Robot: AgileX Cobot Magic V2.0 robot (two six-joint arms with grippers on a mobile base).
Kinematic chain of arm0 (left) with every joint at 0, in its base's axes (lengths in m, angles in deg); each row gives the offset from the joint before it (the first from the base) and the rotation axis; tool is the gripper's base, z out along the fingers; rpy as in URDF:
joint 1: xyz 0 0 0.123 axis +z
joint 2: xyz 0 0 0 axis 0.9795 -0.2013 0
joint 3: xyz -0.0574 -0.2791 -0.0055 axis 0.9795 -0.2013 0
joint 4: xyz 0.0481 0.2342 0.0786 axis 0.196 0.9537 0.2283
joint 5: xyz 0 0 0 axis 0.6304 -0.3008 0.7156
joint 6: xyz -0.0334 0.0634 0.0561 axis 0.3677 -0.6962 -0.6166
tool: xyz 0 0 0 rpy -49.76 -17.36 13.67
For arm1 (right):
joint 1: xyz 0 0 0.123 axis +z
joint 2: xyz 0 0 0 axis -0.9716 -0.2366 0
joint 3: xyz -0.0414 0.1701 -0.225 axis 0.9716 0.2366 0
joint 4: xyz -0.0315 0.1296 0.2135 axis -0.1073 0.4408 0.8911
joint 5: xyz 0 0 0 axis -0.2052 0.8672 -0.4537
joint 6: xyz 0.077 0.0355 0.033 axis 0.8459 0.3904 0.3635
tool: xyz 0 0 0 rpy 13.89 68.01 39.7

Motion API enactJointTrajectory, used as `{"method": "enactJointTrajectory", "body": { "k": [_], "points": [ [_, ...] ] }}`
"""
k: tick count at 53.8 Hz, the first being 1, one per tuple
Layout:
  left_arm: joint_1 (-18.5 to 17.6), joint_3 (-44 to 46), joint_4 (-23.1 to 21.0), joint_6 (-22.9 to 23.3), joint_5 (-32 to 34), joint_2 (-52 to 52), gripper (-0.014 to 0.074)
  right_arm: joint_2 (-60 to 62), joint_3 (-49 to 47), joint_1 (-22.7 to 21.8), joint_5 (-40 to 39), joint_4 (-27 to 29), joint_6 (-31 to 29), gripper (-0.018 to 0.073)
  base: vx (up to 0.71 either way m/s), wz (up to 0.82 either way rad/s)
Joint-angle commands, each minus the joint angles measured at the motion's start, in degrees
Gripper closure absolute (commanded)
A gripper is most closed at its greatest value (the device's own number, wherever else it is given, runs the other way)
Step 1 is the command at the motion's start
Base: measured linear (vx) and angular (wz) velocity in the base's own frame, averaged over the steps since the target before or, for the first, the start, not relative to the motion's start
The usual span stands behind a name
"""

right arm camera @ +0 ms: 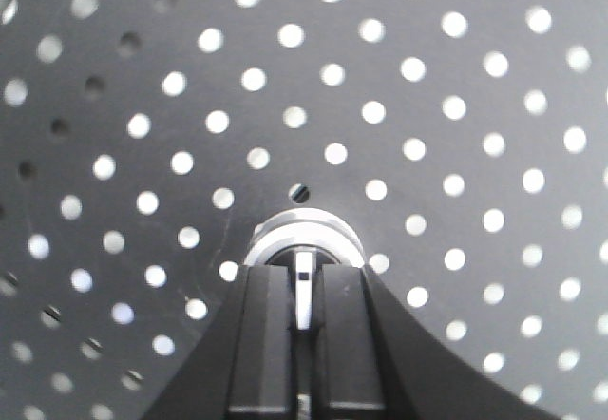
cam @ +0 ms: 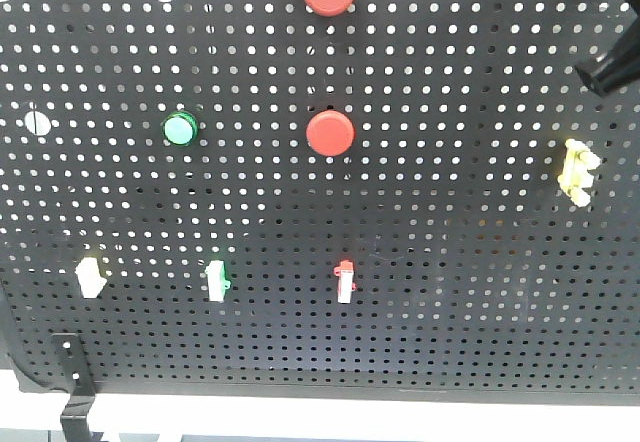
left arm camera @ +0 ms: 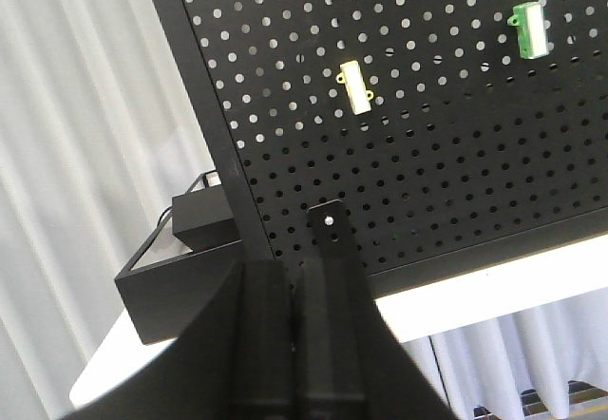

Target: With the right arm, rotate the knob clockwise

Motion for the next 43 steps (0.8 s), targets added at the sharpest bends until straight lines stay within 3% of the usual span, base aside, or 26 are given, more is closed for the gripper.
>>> {"method": "enactJointTrajectory", "body": {
  "k": [1, 8, 29, 43],
  "points": [
    [-0.4, -1.9, -0.3, 0.2, 4.3, 1.0, 0.0603, 2.1, -1.5, -0.3, -0.2, -0.5, 3.7, 0.0501, 0.0, 0.0],
    [-0.4, -1.9, -0.3, 0.2, 4.3, 1.0, 0.0603, 2.1, -1.5, -0.3, -0.2, -0.5, 8.1, 0.0501, 0.0, 0.0],
    [-0.4, -1.9, -0.3, 0.2, 4.3, 1.0, 0.0603, 2.8, -1.5, -0.3, -0.4, -0.5, 39.5, 0.0501, 0.0, 0.0],
    [-0.4, -1.9, -0.3, 0.2, 4.3, 1.0, 0.0603, 3.6, -1.5, -0.3, -0.6, 2.3, 55.9, 0.0501, 0.0, 0.0]
  ]
}}
